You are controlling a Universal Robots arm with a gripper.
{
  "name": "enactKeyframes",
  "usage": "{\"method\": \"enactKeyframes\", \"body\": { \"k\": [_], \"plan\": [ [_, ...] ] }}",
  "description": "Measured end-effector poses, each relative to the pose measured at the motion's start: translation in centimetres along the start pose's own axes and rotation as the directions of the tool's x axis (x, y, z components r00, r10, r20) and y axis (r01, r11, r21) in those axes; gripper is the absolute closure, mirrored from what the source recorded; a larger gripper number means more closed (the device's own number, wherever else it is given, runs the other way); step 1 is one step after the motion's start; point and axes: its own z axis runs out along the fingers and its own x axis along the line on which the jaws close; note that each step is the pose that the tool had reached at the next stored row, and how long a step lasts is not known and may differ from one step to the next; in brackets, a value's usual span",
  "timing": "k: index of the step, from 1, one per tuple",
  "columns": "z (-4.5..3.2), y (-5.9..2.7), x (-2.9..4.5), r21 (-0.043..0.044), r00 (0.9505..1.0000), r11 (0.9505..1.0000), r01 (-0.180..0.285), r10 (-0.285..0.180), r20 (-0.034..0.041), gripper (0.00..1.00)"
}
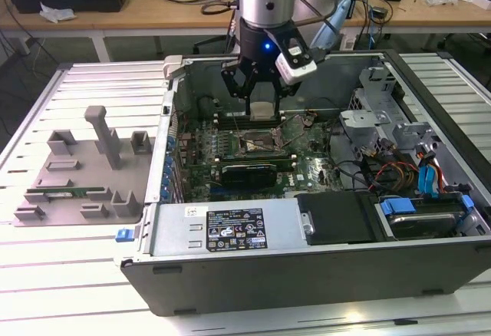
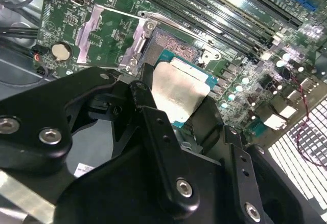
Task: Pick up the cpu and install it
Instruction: 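Pick up the cpu and move it towards the insertion slot, then place the cpu into insertion slot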
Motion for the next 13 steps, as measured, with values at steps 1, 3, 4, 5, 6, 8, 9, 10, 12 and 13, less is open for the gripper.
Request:
{"method": "enactKeyframes", "body": {
  "k": [1, 3, 4, 5, 6, 8, 9, 10, 12, 13],
  "plan": [
    [0.20, 0.00, 0.00, -0.0001, 1.0000, 1.0000, 0.000, 0.000, 0.0001, 0.46],
    [2.24, -0.04, 0.03, 0.0001, 1.0000, 1.0000, 0.000, 0.000, -0.0003, 0.46],
    [2.24, -0.04, 0.03, 0.0002, 1.0000, 1.0000, 0.000, 0.000, -0.0003, 0.46],
    [2.26, -0.04, 0.03, 0.0001, 1.0000, 1.0000, 0.000, 0.000, -0.0002, 0.46],
    [2.27, -0.04, 0.03, 0.0000, 1.0000, 1.0000, 0.000, 0.000, -0.0002, 0.46],
    [2.27, -0.04, 0.03, 0.0000, 1.0000, 1.0000, 0.000, 0.000, -0.0002, 0.46],
    [2.27, -0.04, 0.03, 0.0000, 1.0000, 1.0000, 0.000, 0.000, -0.0002, 0.46],
    [2.28, -0.04, 0.03, 0.0001, 1.0000, 1.0000, 0.000, 0.000, -0.0003, 0.46],
    [2.28, -0.04, 0.03, 0.0001, 1.0000, 1.0000, 0.000, 0.000, -0.0002, 0.46],
    [2.29, -0.04, 0.03, 0.0000, 1.0000, 1.0000, 0.000, 0.000, -0.0002, 0.46]
  ]
}}
